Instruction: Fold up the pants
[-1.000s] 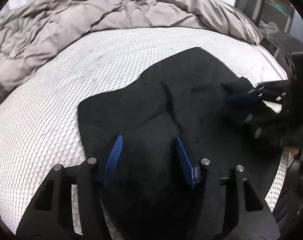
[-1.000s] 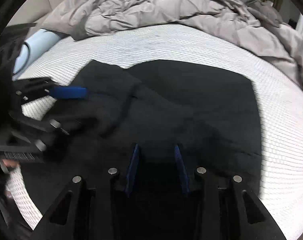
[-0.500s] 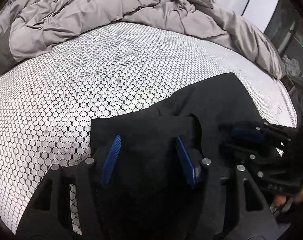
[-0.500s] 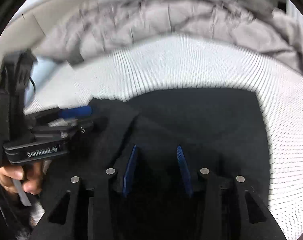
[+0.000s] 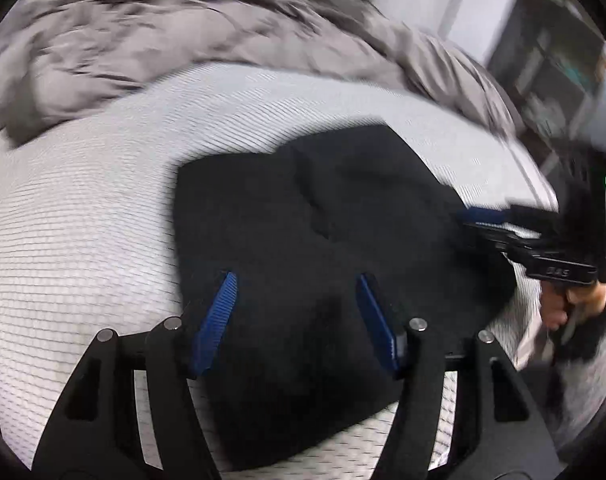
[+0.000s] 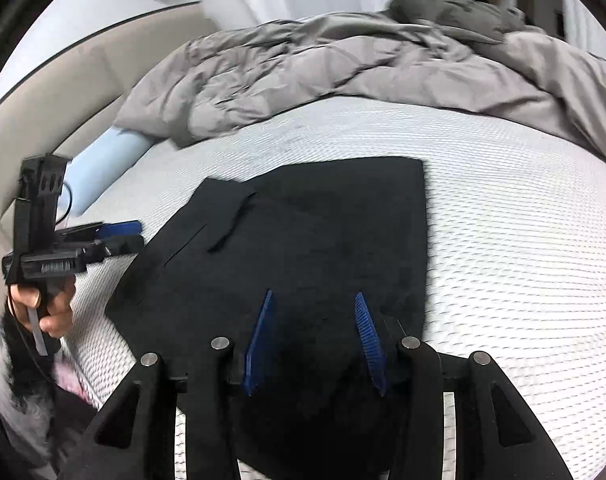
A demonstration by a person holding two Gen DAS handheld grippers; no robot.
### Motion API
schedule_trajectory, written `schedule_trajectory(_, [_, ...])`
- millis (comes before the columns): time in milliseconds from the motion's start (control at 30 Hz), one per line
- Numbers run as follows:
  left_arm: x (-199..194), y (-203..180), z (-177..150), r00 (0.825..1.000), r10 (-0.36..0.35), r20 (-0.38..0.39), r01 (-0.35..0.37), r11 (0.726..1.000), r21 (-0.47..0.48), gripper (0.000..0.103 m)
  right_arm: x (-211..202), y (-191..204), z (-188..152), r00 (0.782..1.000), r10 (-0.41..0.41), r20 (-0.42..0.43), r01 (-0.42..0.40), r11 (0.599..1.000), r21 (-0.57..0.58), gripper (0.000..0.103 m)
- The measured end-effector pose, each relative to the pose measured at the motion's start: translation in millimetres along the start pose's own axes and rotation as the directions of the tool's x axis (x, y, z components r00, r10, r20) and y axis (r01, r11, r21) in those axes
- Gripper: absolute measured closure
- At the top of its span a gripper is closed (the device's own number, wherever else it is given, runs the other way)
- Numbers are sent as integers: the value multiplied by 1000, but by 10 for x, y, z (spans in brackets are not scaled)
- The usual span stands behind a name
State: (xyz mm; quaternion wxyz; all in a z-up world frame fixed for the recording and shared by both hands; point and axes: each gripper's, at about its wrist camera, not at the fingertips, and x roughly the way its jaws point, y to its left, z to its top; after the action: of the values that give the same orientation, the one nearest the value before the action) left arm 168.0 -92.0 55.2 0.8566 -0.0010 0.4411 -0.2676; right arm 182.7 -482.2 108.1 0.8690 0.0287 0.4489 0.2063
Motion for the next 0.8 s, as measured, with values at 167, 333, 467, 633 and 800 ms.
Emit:
schedule_trajectory(167, [113,-220,-201,993,106,-51,-97,983,156,43,258,294,-225,992,-62,-110,40,981,-190,60])
schedule_trajectory(333, [-139,-75,-211,995,102,-10,-101,992,70,43,-180,-266,-337,996,-59,-64,57,998,-30,55])
schedule_trajectory(467, [-201,-210,-183,999,28,46,-30,998,51,43,-359,-533,-358,997,76,-4,-75,989,125,55])
schedule_trajectory(633, [97,-593,-191,1000,-14,-28,18,988,151,43,-183,-421,-270,986,165,-31,-159,977,140,55])
schedule_trajectory(800, [163,-730,-310,999,38,-33,-29,970,241,37,-139,-434,-364,974,203,-99,-184,968,171,55])
